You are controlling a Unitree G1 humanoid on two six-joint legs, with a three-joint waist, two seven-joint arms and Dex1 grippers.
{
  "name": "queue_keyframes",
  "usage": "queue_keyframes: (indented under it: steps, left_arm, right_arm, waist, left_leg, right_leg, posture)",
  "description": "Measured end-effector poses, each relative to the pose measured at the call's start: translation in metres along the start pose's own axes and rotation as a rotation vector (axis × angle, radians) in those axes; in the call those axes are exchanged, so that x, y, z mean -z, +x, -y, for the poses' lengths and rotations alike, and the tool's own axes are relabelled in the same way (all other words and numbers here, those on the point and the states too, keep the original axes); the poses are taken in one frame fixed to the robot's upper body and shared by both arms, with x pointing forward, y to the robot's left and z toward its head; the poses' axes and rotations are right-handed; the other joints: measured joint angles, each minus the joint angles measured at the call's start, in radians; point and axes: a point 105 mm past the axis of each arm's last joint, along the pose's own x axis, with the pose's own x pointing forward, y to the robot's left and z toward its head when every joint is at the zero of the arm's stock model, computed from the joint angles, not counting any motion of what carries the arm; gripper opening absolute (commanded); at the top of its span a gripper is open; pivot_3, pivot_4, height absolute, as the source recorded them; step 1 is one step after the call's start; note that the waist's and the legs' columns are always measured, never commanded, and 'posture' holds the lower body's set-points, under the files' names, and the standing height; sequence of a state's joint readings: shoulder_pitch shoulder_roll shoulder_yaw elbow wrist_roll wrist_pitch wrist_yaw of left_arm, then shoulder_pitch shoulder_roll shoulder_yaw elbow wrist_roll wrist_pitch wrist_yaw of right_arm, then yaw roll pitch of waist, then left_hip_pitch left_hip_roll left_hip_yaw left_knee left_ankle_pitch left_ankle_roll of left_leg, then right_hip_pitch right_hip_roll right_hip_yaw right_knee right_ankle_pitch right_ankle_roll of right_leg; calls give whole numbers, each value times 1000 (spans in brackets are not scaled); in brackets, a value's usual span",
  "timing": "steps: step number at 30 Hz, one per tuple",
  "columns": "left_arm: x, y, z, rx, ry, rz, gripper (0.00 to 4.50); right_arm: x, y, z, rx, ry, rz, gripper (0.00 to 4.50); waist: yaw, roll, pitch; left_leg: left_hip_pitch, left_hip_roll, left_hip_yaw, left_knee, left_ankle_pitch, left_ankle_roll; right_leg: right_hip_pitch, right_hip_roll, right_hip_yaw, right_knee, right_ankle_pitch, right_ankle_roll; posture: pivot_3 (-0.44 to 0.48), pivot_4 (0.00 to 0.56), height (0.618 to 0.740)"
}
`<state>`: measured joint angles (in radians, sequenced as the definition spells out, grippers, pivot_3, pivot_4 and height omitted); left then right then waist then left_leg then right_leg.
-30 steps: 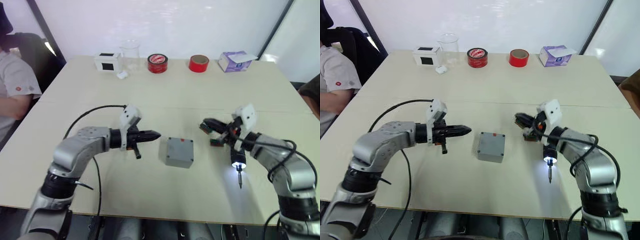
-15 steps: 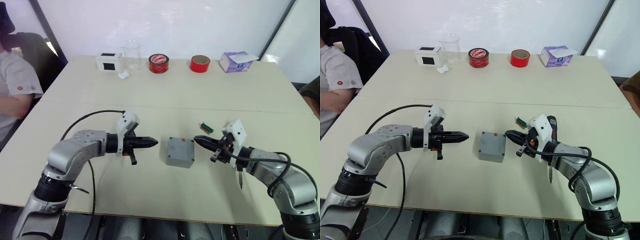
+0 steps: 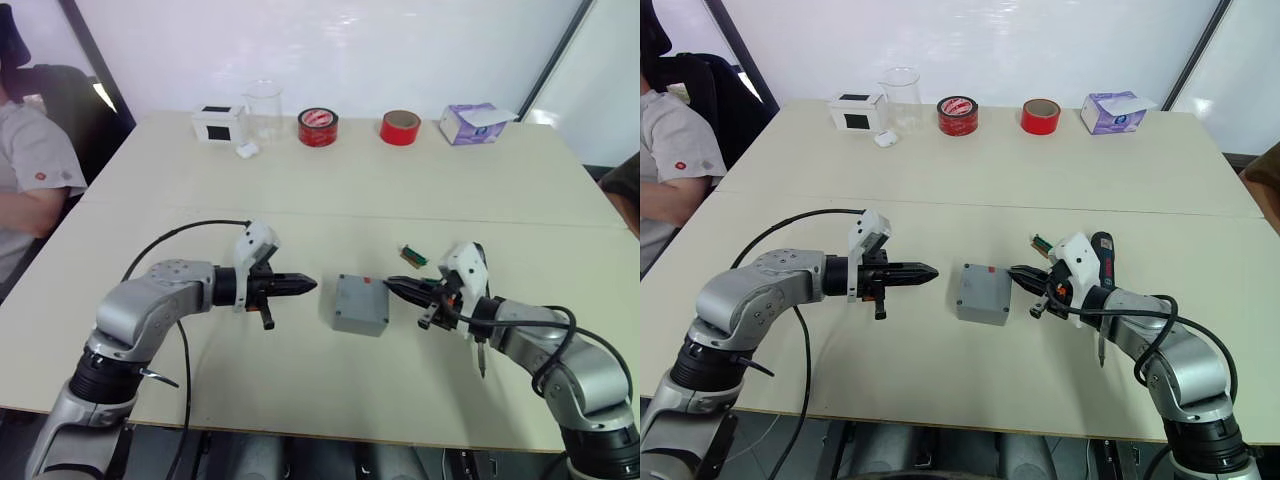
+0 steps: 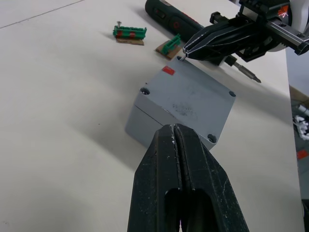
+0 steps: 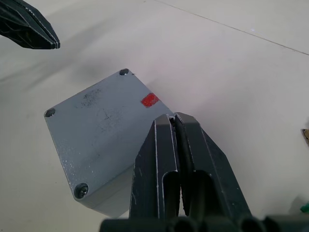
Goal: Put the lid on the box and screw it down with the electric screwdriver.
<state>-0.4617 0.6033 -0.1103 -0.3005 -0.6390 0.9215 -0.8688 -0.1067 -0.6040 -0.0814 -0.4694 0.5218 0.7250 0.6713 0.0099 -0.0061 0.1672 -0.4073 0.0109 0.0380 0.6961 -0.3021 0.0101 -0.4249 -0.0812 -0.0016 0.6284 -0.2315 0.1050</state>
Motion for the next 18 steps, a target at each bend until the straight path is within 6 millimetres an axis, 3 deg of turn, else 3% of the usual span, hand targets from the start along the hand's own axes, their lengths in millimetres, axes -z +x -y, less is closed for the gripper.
queue_keyframes:
  steps: [2, 3, 5, 9, 16, 18]
  left_arm:
    - [0, 1, 0, -2, 2, 3, 0]
    - [-1, 1, 0, -2, 6, 6, 0]
    - [0, 2, 0, -2, 7, 4, 0]
    - [0, 2, 0, -3, 7, 5, 0]
    - [-6, 7, 5, 20, 4, 37, 0]
    - [-11, 9, 9, 37, 18, 45, 0]
  right_arm:
    - [1, 1, 0, 1, -5, -2, 34]
    - [0, 2, 0, 0, -9, -1, 575]
    - [2, 3, 0, -4, -6, -9, 966]
    - [4, 2, 4, 6, -11, -25, 2350]
    - [-9, -14, 18, 47, 43, -17, 2350]
    - [-28, -23, 30, 92, 74, 28, 2872]
  waist:
    - [0, 0, 0]
    - [0, 0, 0]
    - [0, 0, 0]
    - [0, 0, 0]
    - [1, 0, 0]
    - [1, 0, 0]
  left_leg:
    - [0, 0, 0, 0, 0, 0]
    - [0, 0, 0, 0, 0, 0]
    - [0, 0, 0, 0, 0, 0]
    - [0, 0, 0, 0, 0, 0]
    - [0, 0, 0, 0, 0, 0]
    - [0, 1, 0, 0, 0, 0]
  right_leg:
    - [0, 0, 0, 0, 0, 0]
    - [0, 0, 0, 0, 0, 0]
    - [0, 0, 0, 0, 0, 0]
    - [0, 0, 0, 0, 0, 0]
    - [0, 0, 0, 0, 0, 0]
    - [0, 0, 0, 0, 0, 0]
  posture:
    - [0, 150, 740]
    - [0, 150, 740]
    - [0, 150, 740]
    - [0, 150, 740]
    - [0, 150, 740]
    - [0, 150, 740]
